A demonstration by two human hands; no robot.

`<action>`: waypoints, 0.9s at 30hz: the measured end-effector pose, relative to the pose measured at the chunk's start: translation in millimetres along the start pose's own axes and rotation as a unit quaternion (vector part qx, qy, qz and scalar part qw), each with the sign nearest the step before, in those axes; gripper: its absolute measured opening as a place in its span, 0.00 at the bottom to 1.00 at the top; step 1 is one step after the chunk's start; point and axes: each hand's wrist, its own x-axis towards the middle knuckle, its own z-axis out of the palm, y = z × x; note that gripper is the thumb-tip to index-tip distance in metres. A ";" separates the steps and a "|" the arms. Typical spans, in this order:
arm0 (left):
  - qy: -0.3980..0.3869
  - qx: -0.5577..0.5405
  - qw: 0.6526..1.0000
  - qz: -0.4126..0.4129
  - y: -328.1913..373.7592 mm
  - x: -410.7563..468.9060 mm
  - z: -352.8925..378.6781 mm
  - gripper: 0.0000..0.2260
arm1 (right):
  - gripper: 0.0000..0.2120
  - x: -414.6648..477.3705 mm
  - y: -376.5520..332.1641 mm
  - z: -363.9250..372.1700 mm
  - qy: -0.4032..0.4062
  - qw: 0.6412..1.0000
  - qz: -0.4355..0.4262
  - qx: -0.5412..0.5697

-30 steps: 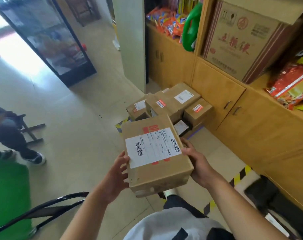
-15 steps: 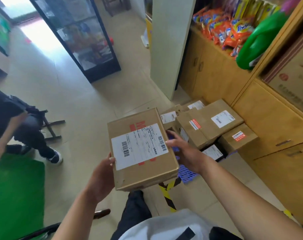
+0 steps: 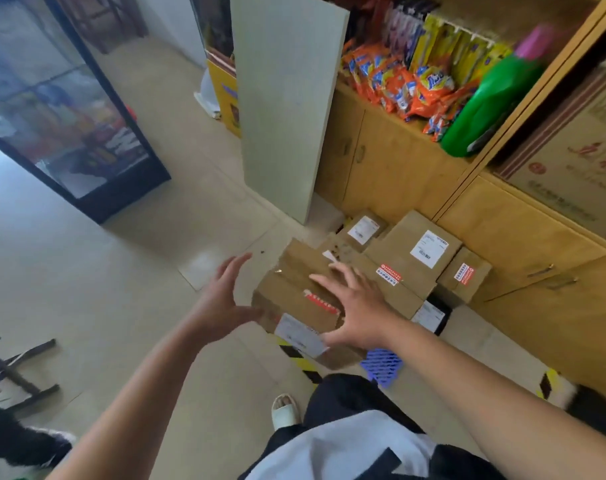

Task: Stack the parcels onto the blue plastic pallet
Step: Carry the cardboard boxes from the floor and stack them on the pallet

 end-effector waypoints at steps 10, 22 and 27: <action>-0.195 0.493 0.818 0.223 31.1 163.7 -39.8 0.62 | 0.46 125.2 13.2 -32.6 -0.043 0.971 -0.100 -0.215; -0.216 0.499 0.793 0.273 59.5 330.7 -52.1 0.58 | 0.38 240.9 53.3 -74.4 0.040 0.993 0.066 -0.093; -0.277 0.390 0.874 0.082 65.7 428.5 -36.9 0.56 | 0.34 254.2 88.5 -52.8 0.117 0.920 0.345 0.147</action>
